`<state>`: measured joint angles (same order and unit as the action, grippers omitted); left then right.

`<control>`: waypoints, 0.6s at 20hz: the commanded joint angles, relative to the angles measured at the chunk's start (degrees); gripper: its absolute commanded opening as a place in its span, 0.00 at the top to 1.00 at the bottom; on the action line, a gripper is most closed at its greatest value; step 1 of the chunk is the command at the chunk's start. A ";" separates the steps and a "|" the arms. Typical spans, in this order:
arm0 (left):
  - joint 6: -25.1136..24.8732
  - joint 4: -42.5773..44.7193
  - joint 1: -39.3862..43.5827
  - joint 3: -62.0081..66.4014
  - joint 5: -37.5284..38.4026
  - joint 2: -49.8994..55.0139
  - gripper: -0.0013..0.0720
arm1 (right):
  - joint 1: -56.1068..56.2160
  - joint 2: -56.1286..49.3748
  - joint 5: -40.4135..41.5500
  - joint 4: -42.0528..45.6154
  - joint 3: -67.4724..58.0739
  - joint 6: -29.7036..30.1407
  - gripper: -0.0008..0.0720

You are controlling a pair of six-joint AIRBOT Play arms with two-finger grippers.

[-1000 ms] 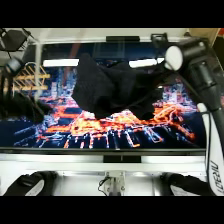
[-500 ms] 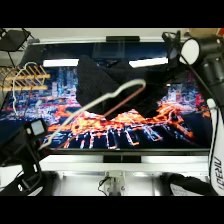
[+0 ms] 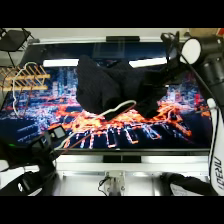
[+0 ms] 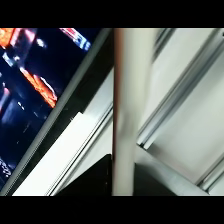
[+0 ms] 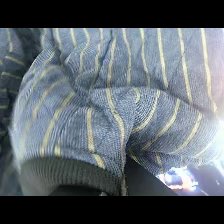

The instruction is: Fold the shirts.

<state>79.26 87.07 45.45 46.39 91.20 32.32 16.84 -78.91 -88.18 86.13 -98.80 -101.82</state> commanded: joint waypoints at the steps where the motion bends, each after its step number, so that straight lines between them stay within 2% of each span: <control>1: 3.87 3.45 0.22 -2.64 -6.64 1.95 0.92 | 0.07 0.04 -1.68 -2.40 -0.04 0.15 0.85; 5: 3.76 7.08 0.22 -2.36 -6.34 4.44 0.92 | 0.07 0.59 -3.26 -6.71 -0.04 2.60 0.85; 8: 3.41 11.02 0.15 0.04 -1.49 3.89 0.91 | 0.07 1.66 -5.25 -5.62 -0.04 3.85 0.85; 12: 2.23 10.91 0.15 1.84 1.31 3.13 0.91 | 0.07 3.32 -5.53 -5.90 -0.04 4.61 0.85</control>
<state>82.24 96.68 45.65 47.13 89.97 35.68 16.84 -76.66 -92.77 80.66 -98.80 -98.13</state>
